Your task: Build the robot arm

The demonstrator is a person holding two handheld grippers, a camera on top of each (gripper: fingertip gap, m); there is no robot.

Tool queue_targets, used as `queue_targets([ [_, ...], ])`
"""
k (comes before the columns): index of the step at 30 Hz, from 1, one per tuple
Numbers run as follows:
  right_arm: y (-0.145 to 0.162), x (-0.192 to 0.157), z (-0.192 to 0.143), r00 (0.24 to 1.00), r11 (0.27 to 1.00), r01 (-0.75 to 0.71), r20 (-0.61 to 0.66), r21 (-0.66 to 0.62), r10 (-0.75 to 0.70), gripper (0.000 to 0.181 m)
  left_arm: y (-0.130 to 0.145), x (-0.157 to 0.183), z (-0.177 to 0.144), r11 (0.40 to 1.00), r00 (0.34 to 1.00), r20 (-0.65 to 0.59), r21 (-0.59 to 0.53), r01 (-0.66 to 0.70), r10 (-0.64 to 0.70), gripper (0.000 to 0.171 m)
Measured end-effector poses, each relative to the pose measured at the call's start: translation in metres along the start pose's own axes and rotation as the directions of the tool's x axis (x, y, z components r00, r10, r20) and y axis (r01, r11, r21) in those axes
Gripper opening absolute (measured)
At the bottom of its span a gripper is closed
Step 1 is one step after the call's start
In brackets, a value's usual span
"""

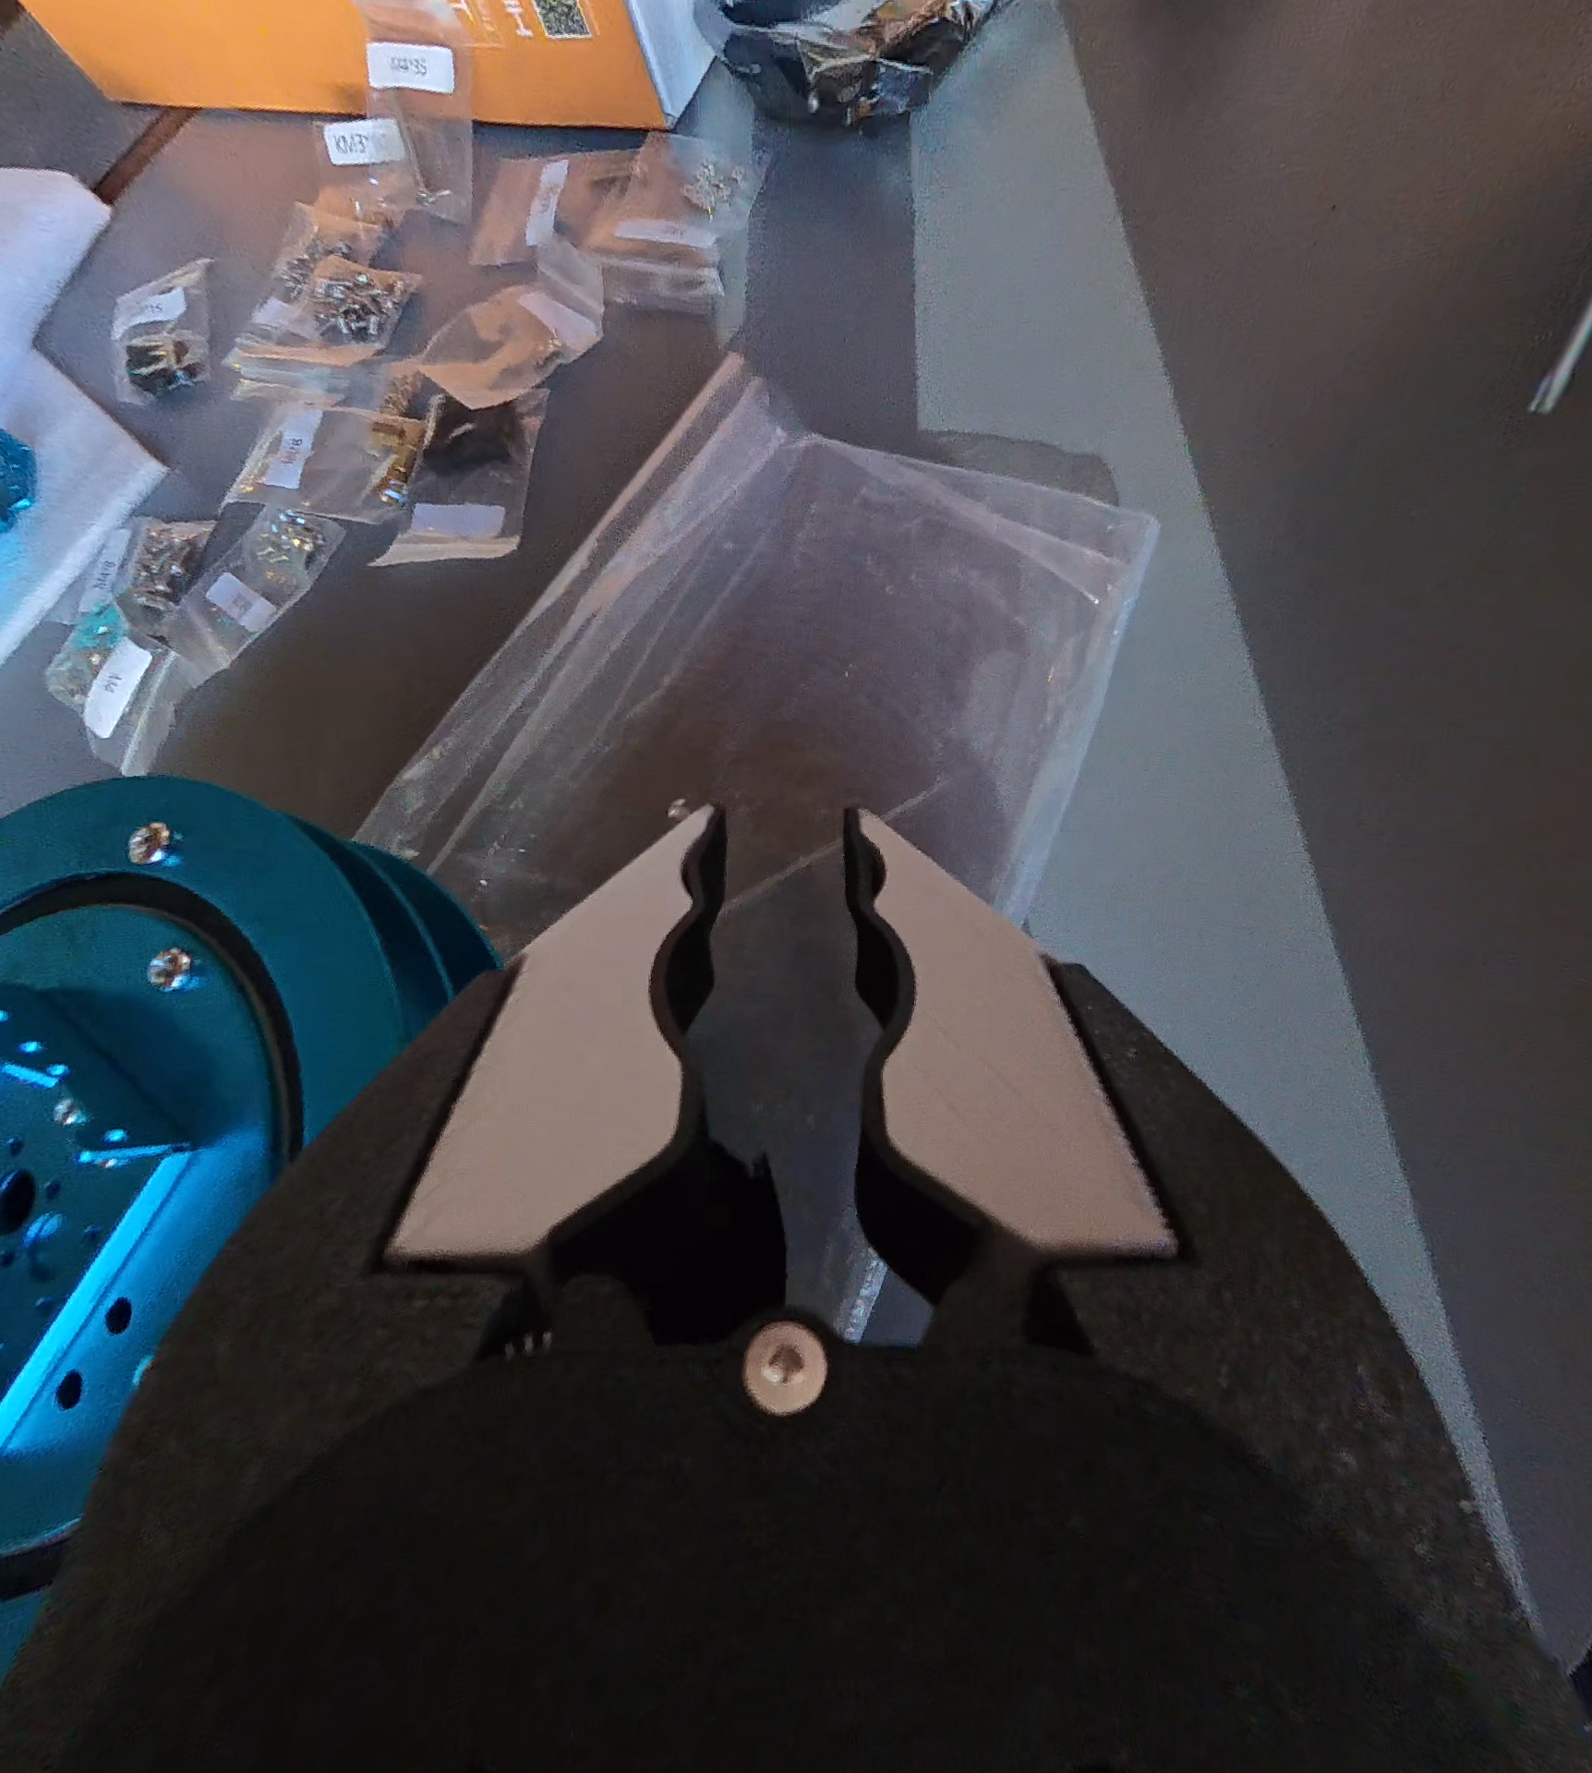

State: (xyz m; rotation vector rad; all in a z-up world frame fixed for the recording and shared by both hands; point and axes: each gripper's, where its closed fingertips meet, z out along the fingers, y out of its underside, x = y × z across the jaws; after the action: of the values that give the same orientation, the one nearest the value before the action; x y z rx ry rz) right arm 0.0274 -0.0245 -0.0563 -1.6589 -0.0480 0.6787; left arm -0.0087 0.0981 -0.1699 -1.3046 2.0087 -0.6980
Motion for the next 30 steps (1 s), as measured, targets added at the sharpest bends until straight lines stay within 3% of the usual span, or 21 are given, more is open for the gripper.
queue_targets([
  [4,0.000,-0.002,0.004,1.000,1.000,0.003,0.020,-0.016,-0.003,0.018,-0.002,-0.015,0.008,0.998,0.993,0.104,-0.019,0.053,-0.050,0.021],
  [10,-0.004,0.000,0.007,0.996,0.999,-0.050,0.075,0.017,0.048,0.018,0.010,-0.022,0.006,0.965,0.922,0.308,-0.047,0.259,-0.233,0.025],
  [18,-0.002,-0.005,0.016,0.992,0.999,-0.042,0.116,-0.026,0.045,0.018,0.004,-0.028,0.009,0.832,0.780,0.311,0.066,0.551,-0.542,0.028],
  [23,0.002,-0.010,0.019,0.989,0.998,-0.034,0.145,-0.058,0.042,0.018,0.007,-0.026,0.019,0.838,0.780,0.362,0.003,0.546,-0.510,0.028],
  [27,0.007,-0.013,0.020,0.985,0.996,-0.041,0.161,-0.078,0.053,0.018,0.004,-0.021,0.022,0.841,0.802,0.307,-0.013,0.542,-0.512,0.014],
  [30,0.009,-0.014,0.020,0.984,0.995,-0.047,0.170,-0.085,0.061,0.018,0.003,-0.020,0.023,0.839,0.810,0.285,-0.029,0.543,-0.514,0.013],
])
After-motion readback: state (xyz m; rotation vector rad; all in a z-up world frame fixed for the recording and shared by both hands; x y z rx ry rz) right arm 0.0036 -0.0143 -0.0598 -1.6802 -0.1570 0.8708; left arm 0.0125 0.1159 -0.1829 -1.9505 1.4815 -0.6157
